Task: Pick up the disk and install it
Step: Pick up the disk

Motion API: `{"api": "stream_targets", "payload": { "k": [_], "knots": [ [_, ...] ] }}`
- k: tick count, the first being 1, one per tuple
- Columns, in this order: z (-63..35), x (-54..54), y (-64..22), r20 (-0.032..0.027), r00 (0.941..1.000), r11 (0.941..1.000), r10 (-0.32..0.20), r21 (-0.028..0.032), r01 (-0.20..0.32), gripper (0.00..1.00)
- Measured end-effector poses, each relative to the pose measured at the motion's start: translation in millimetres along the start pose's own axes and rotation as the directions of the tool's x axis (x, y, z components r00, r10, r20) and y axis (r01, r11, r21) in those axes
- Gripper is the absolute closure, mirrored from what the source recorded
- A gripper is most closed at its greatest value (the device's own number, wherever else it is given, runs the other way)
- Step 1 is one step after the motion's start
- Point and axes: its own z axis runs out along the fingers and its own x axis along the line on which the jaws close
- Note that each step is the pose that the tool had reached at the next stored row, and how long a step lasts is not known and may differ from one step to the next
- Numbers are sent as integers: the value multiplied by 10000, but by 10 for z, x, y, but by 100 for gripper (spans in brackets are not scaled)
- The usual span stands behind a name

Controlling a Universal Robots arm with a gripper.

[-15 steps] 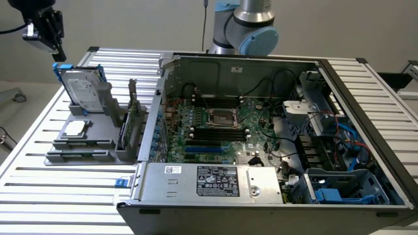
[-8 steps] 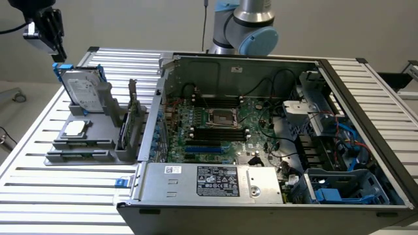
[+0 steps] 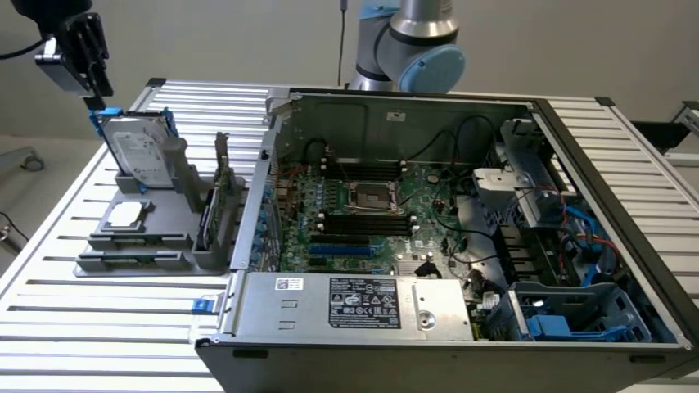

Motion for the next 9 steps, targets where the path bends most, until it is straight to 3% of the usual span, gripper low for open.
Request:
{"api": "stream_targets", "payload": {
  "k": [5,9],
  "knots": [
    [49,-60,60,-30,10000,9998,-1,213,1,58],
    [88,-107,58,-47,10000,9995,-1,326,3,58]
  ]
}}
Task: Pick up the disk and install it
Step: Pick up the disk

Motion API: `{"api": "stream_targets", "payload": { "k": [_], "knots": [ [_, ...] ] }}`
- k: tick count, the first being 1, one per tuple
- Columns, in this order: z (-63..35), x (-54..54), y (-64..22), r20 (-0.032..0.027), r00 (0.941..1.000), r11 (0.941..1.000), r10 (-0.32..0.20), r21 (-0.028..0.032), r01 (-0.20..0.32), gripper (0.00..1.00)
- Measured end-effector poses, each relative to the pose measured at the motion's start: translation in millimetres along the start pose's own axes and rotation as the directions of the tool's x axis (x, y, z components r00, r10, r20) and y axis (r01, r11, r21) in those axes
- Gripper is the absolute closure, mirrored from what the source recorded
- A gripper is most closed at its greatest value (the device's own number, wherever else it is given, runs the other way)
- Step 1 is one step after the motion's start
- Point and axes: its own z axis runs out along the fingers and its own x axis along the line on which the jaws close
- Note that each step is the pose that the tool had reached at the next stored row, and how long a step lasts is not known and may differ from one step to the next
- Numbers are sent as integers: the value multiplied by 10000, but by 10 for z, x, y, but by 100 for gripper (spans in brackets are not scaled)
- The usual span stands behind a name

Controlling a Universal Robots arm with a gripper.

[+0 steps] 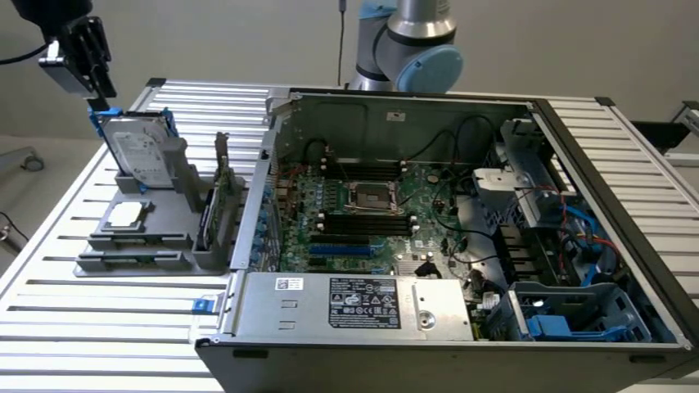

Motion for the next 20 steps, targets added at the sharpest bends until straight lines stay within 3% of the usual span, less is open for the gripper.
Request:
{"api": "stream_targets", "payload": {
  "k": [3,6,20],
  "knots": [
    [45,-14,12,-12,10000,10000,0,78,0,58],
    [100,-18,41,-18,10000,9999,0,114,1,58],
    [350,-18,50,-29,9998,9996,204,201,-204,58]
  ]
}}
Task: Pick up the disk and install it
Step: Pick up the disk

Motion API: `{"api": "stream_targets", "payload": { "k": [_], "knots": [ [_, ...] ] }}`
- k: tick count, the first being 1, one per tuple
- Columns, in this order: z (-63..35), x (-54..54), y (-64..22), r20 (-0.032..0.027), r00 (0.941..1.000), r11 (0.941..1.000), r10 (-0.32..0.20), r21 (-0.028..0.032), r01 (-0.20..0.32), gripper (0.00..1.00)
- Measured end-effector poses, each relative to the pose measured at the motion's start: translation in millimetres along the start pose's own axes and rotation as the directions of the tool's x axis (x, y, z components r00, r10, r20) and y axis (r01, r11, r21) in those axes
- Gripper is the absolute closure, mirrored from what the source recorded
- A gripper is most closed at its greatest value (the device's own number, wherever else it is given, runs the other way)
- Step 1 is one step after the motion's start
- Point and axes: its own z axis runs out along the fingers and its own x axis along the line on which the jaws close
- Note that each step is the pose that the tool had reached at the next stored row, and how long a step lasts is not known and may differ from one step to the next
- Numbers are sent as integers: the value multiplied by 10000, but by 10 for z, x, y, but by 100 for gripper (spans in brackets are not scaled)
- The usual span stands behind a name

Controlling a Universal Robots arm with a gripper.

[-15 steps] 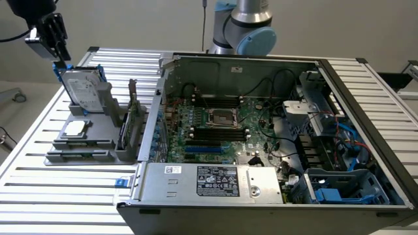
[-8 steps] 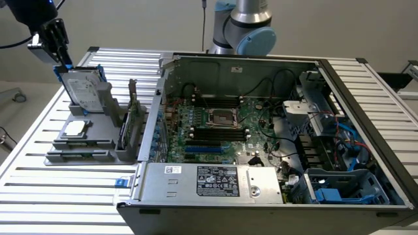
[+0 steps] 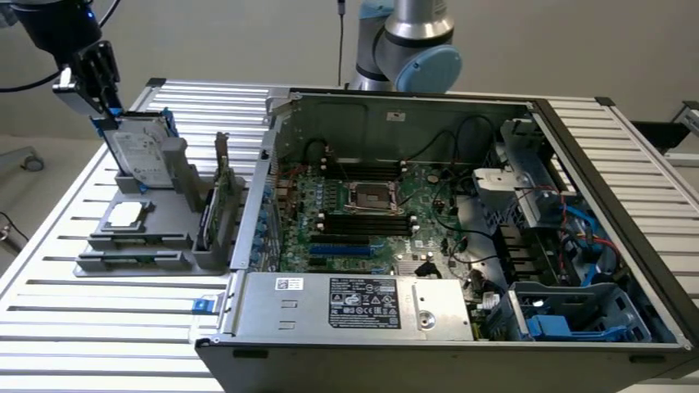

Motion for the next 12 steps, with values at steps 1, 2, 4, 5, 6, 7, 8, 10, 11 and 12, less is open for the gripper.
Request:
{"api": "stream_targets", "payload": {
  "k": [1,2,4,5,6,7,8,10,11,12],
  "knots": [
    [18,0,0,-1,10000,10000,31,6,-31,58],
    [36,0,1,-3,10000,10000,60,12,-60,58],
    [72,0,1,-5,9999,9999,114,23,-114,58],
    [90,0,2,-6,9999,9999,140,28,-140,58],
    [108,0,2,-7,9999,9999,163,33,-163,58],
    [126,0,2,-8,9998,9998,182,36,-182,58],
    [145,0,4,-9,9998,9998,200,39,-200,58],
    [178,0,10,-10,9997,9997,227,48,-227,58],
    [189,-1,12,-11,9997,9997,236,50,-236,58],
    [197,-1,13,-11,9997,9997,242,50,-242,58]
  ]
}}
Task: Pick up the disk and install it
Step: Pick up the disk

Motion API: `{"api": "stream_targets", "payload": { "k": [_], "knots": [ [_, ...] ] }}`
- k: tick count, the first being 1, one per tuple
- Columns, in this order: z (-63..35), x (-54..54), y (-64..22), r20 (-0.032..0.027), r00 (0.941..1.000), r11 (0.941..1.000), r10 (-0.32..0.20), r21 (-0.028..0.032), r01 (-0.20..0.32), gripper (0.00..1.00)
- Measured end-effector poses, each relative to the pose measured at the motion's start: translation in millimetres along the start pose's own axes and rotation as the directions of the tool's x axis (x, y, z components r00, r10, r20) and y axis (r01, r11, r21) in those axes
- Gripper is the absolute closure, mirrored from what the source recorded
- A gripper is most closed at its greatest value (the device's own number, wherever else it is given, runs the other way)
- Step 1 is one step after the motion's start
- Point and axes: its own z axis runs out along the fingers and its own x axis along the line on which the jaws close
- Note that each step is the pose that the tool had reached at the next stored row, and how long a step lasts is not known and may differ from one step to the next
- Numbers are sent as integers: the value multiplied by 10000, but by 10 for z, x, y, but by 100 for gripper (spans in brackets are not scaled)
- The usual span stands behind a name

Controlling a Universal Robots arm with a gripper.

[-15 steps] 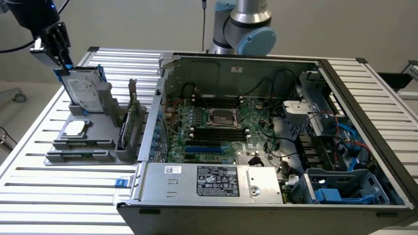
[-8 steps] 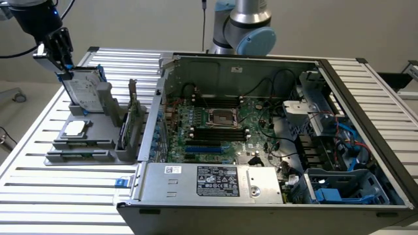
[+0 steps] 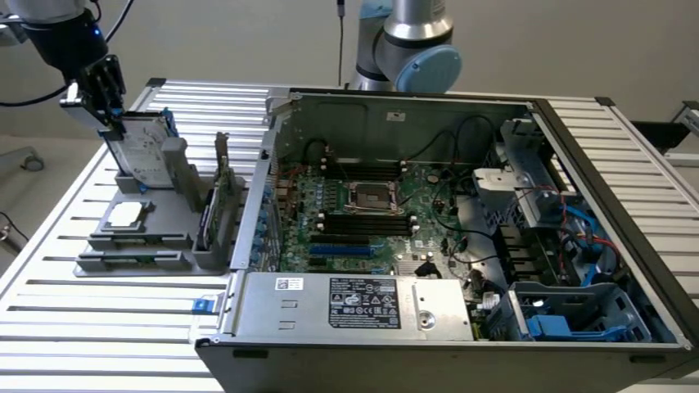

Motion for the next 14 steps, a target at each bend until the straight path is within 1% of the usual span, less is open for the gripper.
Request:
{"api": "stream_targets", "payload": {
  "k": [9,14],
  "knots": [
    [54,0,1,-1,10000,10000,78,0,-78,58],
    [59,0,2,-2,9999,9999,105,-1,-105,58]
  ]
}}
